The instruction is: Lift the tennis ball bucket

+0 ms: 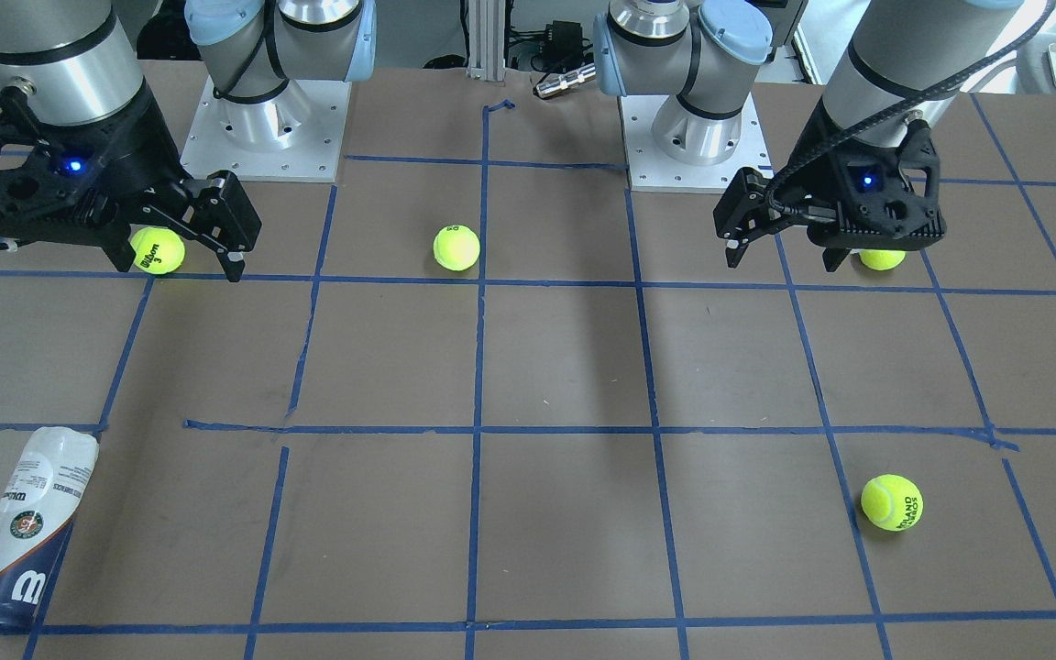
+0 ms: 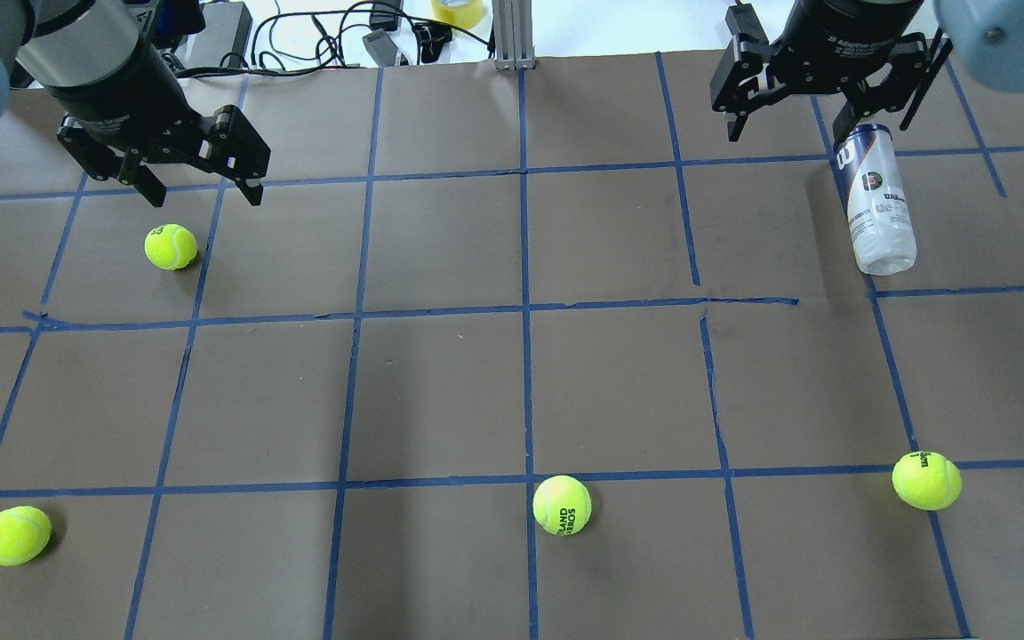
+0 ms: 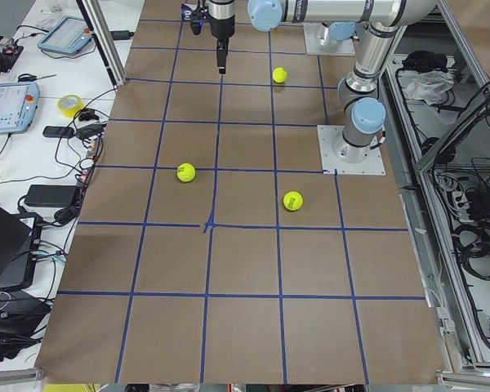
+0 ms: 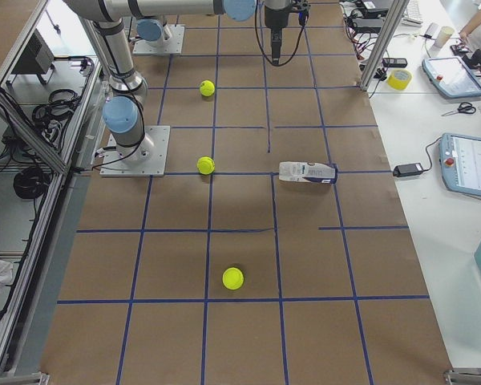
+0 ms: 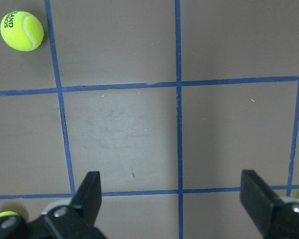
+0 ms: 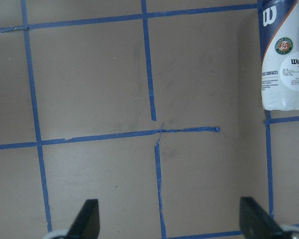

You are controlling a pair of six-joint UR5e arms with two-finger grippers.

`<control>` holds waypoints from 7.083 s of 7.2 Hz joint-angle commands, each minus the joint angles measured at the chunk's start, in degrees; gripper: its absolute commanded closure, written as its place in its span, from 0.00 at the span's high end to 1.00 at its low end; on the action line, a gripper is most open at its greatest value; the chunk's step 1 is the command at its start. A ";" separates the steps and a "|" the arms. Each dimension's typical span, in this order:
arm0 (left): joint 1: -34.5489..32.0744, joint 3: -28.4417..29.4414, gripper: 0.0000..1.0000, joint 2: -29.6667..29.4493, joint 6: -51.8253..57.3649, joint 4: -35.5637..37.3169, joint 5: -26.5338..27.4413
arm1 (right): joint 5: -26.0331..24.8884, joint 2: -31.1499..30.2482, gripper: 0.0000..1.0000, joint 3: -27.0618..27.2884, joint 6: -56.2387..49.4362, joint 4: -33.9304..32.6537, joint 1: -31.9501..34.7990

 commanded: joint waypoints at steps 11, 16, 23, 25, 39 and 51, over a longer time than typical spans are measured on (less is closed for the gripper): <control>-0.03 0.00 1.00 0.00 0.00 -0.09 0.08 | -2.06 2.96 1.00 -0.20 -4.65 -0.59 -7.26; 0.05 -0.09 1.00 -0.09 0.26 0.00 0.25 | -2.32 27.20 1.00 -7.40 -12.59 -12.28 -18.45; -0.03 -0.09 1.00 0.00 0.26 0.00 0.17 | -2.76 35.67 1.00 -6.98 -14.70 -19.93 -19.51; -0.12 -0.09 1.00 -0.09 0.09 0.09 -0.01 | -2.94 35.85 1.00 -6.71 -17.14 -19.93 -19.60; 0.32 0.00 1.00 0.00 0.09 0.00 0.34 | -2.59 37.08 0.89 -5.66 -19.97 -19.84 -19.86; 8.47 1.22 1.00 1.40 2.27 0.88 -1.77 | 1.54 30.05 0.57 -6.18 -36.90 -19.67 -6.10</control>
